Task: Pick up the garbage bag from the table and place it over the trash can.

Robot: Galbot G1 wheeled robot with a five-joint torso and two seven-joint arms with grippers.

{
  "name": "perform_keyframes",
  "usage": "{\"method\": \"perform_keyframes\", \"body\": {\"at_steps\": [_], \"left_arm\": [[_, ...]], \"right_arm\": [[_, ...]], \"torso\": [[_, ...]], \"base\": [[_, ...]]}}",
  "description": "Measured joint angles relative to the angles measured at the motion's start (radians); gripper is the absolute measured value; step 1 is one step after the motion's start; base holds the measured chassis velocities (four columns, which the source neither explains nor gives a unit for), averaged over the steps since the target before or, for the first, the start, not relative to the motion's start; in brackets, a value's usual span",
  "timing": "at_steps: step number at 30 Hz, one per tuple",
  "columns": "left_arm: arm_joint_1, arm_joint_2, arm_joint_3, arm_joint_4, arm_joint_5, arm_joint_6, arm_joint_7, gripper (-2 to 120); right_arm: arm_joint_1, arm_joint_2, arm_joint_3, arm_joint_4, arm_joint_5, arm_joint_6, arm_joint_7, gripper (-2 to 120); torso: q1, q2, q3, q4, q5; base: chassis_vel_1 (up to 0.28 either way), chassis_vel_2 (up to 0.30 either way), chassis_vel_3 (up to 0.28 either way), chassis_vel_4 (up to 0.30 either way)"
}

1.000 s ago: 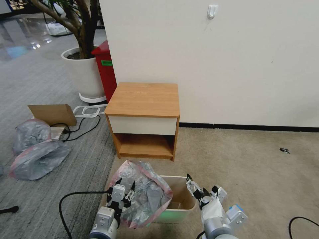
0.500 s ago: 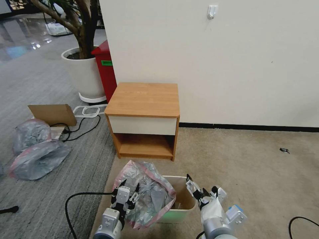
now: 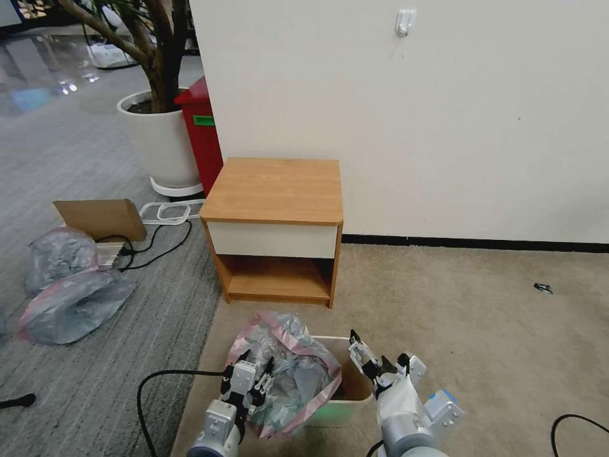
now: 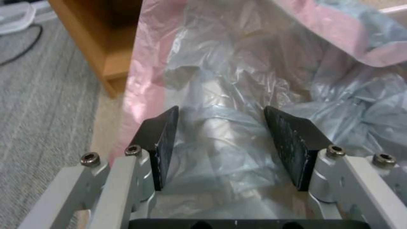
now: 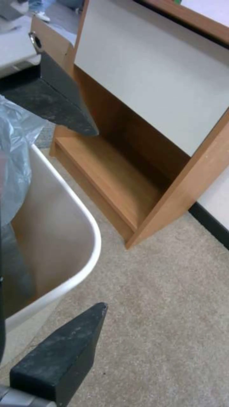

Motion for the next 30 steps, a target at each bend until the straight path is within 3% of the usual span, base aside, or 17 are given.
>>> {"method": "perform_keyframes", "body": {"at_steps": [8,15,20,22,27,30], "left_arm": [[-0.027,-0.003,0.034,0.014,-0.051,0.038,-0.054,52],[-0.04,0.003,0.05,-0.018,-0.104,0.137,-0.118,27],[-0.041,0.002,0.052,-0.017,-0.117,0.149,-0.133,10],[-0.041,0.001,0.052,-0.017,-0.117,0.149,-0.134,9],[-0.038,-0.003,0.058,-0.007,-0.117,0.084,-0.157,9],[-0.024,-0.002,0.056,-0.011,-0.108,-0.013,-0.161,7]], "right_arm": [[-0.005,-0.002,-0.015,-0.007,-0.012,0.014,0.001,100],[-0.006,-0.005,-0.016,-0.015,-0.02,0.02,0.001,100],[-0.007,-0.007,-0.021,-0.015,-0.022,0.023,0.001,100],[-0.007,-0.008,-0.022,-0.015,-0.024,0.023,0.001,100],[-0.021,-0.039,-0.031,-0.003,-0.094,0.024,-0.074,100],[-0.058,-0.08,-0.041,0.029,-0.225,0.003,-0.231,100]], "torso": [[0.0,0.0,0.0,0.0,0.0],[0.0,0.0,0.0,0.0,0.0],[0.0,0.0,0.0,0.0,-0.0002],[0.0,0.0,0.0,0.0,-0.0002],[0.0,0.0,0.0,0.0,-0.0001],[0.0,0.0,0.0,0.0001,-0.0001]], "base": [[0.0,0.0,0.0,0.0],[0.0,0.0,0.0,0.0],[0.0,0.0,0.0,0.0],[0.0,0.0,0.0,0.0],[0.0,0.0,0.0,0.0],[0.0,0.0,0.0,0.0]]}}
